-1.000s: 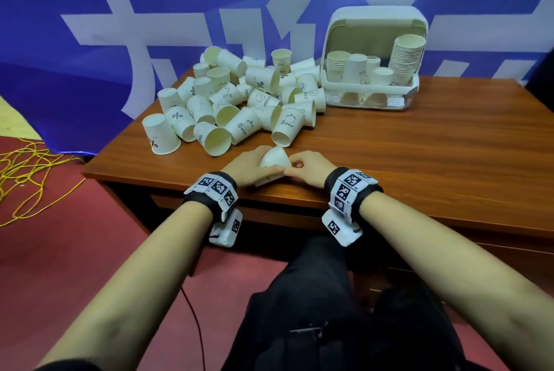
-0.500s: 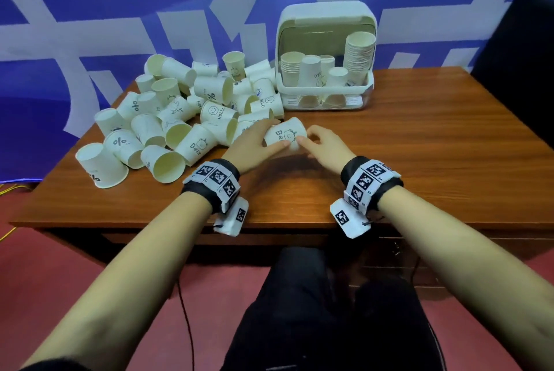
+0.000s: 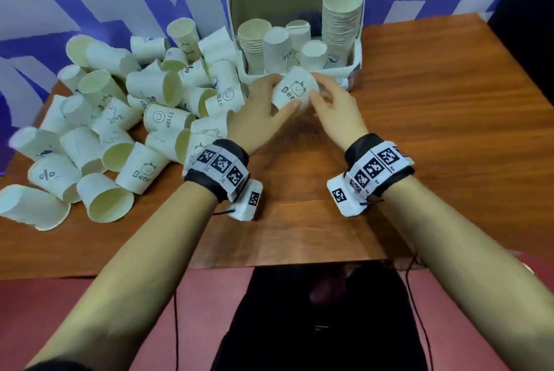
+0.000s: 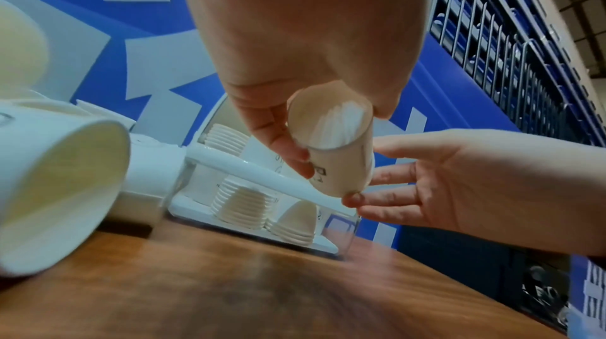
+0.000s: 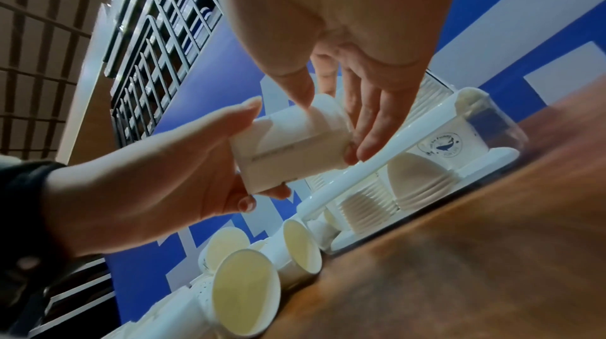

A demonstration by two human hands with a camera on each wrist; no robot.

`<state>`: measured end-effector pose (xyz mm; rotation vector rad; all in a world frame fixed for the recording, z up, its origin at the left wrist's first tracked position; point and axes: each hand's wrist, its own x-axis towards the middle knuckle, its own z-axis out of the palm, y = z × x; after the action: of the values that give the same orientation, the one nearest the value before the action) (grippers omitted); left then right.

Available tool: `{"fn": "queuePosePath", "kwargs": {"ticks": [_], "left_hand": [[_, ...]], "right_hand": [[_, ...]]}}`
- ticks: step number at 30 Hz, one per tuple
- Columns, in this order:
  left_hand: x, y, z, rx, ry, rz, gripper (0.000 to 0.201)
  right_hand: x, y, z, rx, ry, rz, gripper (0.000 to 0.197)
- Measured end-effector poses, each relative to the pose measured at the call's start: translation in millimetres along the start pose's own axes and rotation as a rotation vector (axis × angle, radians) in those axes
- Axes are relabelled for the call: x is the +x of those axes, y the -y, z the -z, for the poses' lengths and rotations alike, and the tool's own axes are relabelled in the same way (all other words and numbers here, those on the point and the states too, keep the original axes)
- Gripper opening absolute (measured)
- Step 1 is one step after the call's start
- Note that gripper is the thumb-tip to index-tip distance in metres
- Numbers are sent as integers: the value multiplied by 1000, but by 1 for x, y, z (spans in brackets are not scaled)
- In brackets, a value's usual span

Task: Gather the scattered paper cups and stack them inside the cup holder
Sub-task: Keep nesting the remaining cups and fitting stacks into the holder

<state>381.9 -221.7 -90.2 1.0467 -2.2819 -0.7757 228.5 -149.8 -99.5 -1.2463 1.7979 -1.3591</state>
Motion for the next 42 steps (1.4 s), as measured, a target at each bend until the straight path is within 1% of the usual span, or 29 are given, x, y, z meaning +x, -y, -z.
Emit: {"fn": "queuePosePath", "kwargs": {"ticks": [2,6,8,11,14,16,18,20,23,26,28,31,34,37,40,42], "left_hand": [[15,-6,-6,-20,-9,38,55],[31,-19,-18,-82,-21,111,54],[35,-21,-22,-108,-15,138,57],[38,-21,-23,-160,-29,157,64],[42,-27,-19,-233,-61,238,60],[49,-36,-17,-266,-88,268,59],[60,-46,-15,-282,-78,289,58],[72,-53,-12,-283,-78,312,57],[92,-59,-6,-227,-88,335,58],[105,-59,-2,-204,-99,359,61],[113,-58,-2,-173,-84,362,60],[121,-54,-5,-128,-39,352,58],[126,-49,-9,-148,12,338,57],[132,-44,-12,-175,44,294,55],[139,-38,-13,-165,46,249,48],[143,-34,-14,-171,84,253,48]], "right_hand": [[12,-3,5,-28,1,-27,41],[32,-4,14,8,-31,-77,41],[39,-3,16,44,-27,-130,40],[45,-7,12,76,-12,-171,41],[47,-5,10,121,-47,-224,44],[51,4,15,124,-84,-270,39],[62,11,22,115,-101,-308,38],[76,18,29,123,-88,-318,39],[99,29,34,153,-40,-331,39],[112,31,31,116,19,-373,43],[116,27,29,61,54,-396,46],[119,21,27,-4,83,-485,46],[121,19,25,49,38,-542,55],[123,21,24,84,6,-560,64],[129,26,24,63,10,-539,58],[135,27,24,20,6,-522,42]]}}
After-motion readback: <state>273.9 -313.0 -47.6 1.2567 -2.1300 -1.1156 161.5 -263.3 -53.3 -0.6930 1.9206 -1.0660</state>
